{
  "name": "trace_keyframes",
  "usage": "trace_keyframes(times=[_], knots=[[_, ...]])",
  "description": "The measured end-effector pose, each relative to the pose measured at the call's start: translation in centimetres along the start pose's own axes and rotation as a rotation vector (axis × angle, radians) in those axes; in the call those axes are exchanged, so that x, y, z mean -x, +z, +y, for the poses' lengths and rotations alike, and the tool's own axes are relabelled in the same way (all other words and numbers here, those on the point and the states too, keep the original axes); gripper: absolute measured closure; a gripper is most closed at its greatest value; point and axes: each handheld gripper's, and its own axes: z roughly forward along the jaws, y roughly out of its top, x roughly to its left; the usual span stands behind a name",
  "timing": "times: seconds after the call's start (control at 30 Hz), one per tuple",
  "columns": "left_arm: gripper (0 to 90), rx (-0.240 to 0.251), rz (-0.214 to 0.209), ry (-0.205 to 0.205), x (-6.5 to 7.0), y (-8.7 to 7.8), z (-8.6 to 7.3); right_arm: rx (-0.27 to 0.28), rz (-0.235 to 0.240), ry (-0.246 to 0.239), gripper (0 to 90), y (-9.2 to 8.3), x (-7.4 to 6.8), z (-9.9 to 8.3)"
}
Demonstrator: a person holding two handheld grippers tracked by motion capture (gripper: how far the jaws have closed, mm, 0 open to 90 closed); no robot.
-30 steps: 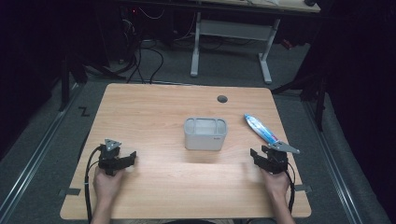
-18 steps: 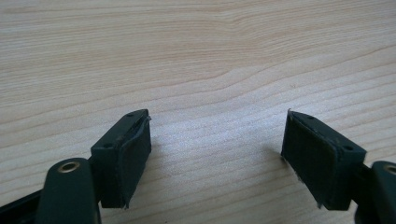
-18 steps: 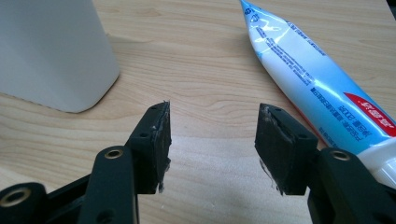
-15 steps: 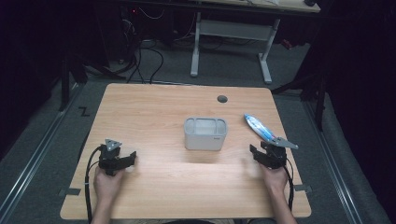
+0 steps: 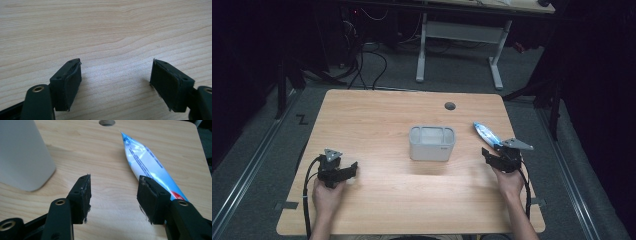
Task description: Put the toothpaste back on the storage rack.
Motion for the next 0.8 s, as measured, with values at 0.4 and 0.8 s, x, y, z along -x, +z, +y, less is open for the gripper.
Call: trace_keyframes(times=[0.4, 0.8], knots=[[25.3, 0.000, 0.002, 0.002, 0.0, 0.0, 0.0, 0.017, -0.085, -0.064, 47.5, 1.1, 0.0, 2.0], [25.4, -0.001, 0.007, 0.003, 0.1, 0.0, 0.0, -0.092, -0.128, -0.059, 36.2, 2.9, 1.5, 4.6]])
